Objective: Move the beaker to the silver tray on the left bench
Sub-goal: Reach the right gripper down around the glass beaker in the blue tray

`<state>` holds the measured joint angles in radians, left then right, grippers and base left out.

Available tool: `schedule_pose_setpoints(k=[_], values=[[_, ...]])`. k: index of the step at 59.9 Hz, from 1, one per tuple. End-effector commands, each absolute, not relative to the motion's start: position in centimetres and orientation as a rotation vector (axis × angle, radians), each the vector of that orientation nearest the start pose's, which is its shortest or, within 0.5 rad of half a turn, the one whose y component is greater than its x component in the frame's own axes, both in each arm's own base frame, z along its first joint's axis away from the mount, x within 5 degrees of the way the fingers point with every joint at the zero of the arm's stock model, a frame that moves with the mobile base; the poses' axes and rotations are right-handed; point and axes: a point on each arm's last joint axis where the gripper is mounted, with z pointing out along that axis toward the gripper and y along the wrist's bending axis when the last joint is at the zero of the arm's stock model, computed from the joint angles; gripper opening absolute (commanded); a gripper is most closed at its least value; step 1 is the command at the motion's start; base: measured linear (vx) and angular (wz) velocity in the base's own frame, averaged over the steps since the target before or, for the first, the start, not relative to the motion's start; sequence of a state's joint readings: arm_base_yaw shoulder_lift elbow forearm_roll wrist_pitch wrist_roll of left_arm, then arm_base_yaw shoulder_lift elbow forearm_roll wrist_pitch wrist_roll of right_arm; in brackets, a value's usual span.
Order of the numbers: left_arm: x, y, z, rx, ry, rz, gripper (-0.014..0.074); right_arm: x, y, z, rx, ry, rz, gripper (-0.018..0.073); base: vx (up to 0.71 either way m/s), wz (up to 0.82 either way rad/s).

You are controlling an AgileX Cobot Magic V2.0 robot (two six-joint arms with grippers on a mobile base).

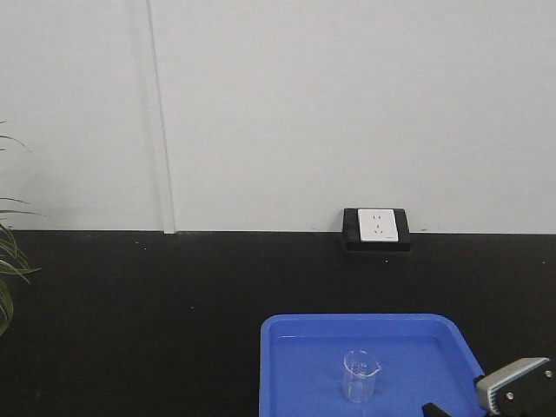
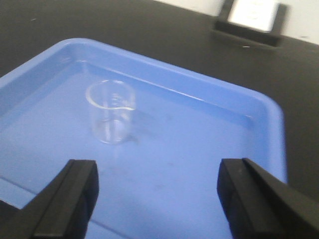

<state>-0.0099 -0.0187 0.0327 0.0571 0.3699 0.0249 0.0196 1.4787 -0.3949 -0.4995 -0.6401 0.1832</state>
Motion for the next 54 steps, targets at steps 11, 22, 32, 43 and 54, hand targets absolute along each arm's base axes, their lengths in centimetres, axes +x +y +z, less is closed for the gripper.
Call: schedule_pose_setpoints(k=[11, 22, 32, 43, 54], values=[[5.4, 0.1, 17.0, 0.071, 1.803, 0.057, 0.0001, 29.8, 4.4, 16.5, -0.529, 1.793, 0.246, 0.0559, 0.00, 0.00], [5.4, 0.1, 17.0, 0.071, 1.803, 0.057, 0.0001, 31.8, 5.4, 14.9, -0.584, 1.807, 0.300, 0.0559, 0.00, 0.00], [5.4, 0.1, 17.0, 0.071, 1.803, 0.057, 0.0001, 33.6, 7.6, 13.9, -0.635, 1.798, 0.335, 0.0561, 0.00, 0.00], [5.4, 0.1, 17.0, 0.071, 1.803, 0.057, 0.0001, 36.0, 8.5, 13.0, -0.592, 1.791, 0.342, 0.0566, 0.00, 0.00], [5.4, 0.1, 17.0, 0.071, 1.803, 0.057, 0.0001, 38.1, 9.0, 12.4, -0.594, 1.768, 0.341, 0.0566, 0.00, 0.00]])
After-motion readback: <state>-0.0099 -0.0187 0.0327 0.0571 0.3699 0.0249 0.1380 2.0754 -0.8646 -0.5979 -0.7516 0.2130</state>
